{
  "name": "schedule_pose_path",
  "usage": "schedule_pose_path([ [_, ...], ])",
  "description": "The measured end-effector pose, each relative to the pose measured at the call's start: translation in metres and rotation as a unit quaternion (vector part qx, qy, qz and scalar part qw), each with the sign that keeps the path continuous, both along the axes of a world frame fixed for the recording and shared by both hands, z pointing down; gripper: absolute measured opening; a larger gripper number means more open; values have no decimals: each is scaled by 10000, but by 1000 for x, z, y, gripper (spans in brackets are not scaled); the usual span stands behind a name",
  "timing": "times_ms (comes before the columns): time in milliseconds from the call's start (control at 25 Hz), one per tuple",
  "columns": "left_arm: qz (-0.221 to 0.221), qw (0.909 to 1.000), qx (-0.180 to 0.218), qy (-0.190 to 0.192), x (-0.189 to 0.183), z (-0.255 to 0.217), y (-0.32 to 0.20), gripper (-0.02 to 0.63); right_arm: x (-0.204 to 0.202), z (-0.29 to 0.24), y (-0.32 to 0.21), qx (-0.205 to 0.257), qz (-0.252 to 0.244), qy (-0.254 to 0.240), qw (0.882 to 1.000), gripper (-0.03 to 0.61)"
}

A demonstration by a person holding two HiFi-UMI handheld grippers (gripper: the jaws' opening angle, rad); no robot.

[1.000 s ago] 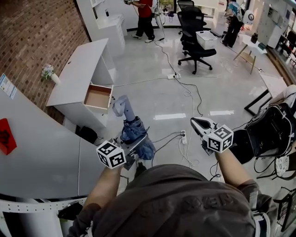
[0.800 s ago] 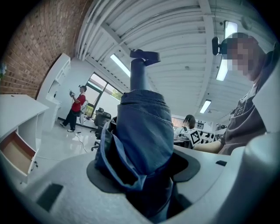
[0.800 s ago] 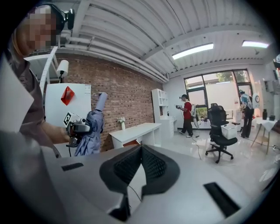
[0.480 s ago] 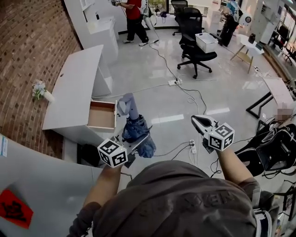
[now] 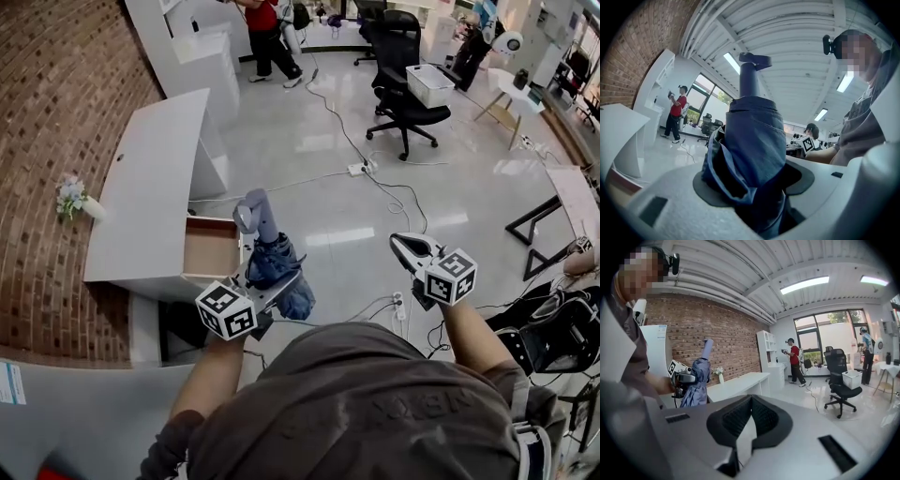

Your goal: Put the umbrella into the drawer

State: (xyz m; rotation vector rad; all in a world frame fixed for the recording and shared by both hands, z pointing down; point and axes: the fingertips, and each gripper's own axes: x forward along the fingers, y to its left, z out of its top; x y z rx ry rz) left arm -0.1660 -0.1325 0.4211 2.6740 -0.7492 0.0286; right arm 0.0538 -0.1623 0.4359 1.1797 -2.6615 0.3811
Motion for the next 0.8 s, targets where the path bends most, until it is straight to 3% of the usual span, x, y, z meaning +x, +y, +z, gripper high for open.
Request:
schedule_pose_path([
  [360,-434,9989,-37,-141,41,20,-100,259,44,30,-118,-81,-440,-170,9989,-8],
  [800,-1109,9937,-183,-23,145,14,-262,259,130,28,-310,-158,-1169,-232,9927,-8],
])
